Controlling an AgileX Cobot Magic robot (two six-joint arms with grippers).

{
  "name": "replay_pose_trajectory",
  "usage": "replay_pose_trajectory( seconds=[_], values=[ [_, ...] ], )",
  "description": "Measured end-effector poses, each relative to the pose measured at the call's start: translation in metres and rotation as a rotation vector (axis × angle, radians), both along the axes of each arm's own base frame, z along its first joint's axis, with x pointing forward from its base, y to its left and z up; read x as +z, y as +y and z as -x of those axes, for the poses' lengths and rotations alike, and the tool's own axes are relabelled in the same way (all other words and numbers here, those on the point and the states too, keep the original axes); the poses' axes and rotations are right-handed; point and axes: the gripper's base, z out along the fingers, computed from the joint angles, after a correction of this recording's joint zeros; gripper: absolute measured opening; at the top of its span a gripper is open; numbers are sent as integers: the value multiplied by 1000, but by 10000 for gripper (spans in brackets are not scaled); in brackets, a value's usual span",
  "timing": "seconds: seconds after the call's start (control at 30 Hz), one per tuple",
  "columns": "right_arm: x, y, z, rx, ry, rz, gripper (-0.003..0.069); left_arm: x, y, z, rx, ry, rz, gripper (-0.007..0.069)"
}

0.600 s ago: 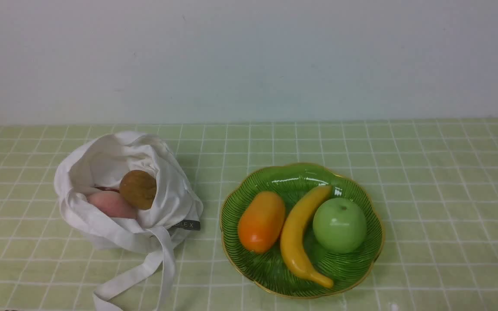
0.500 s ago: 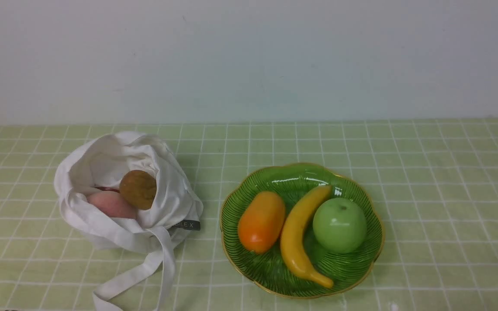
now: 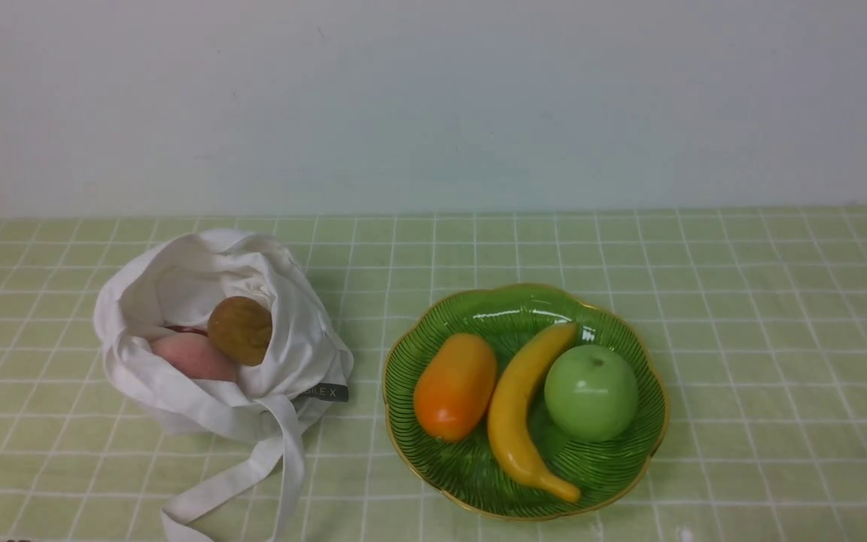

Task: Take the fruit out of the bag on the green coffee tablecloth and place them on the plate.
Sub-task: 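Reach into the cloth bag and grasp the kiwi with the left gripper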

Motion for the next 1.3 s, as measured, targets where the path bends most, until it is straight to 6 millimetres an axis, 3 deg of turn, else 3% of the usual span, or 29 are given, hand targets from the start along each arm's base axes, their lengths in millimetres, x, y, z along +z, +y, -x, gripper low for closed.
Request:
replay_pose_trajectory(
  seconds=[0.3,0.53,0.57,0.67,0.77,0.87,1.07,1.13,1.2,1.3],
  values=[
    [0,0,0,0,0,0,-12,24,-2,-4,55,-227,483,-8],
    [0,0,0,0,0,0,-12,49,9,-1,110,-519,542,-8],
    [0,0,0,0,0,0,-12,61,12,2,117,-606,557,-8],
    [0,0,0,0,0,0,-12,96,9,7,76,-634,542,-8],
    [0,0,0,0,0,0,-12,138,1,3,19,-475,464,-8],
    [0,0,0,0,0,0,-12,156,-10,-22,-11,-76,370,-8],
    [0,0,0,0,0,0,-12,158,-20,-96,-95,538,136,-8],
    [0,0,0,0,0,0,-12,157,-21,-111,-125,583,92,-8],
    [0,0,0,0,0,0,-12,154,-25,-149,-203,675,19,-8],
    [0,0,0,0,0,0,-12,148,-32,-181,-272,741,3,-8]
  ],
)
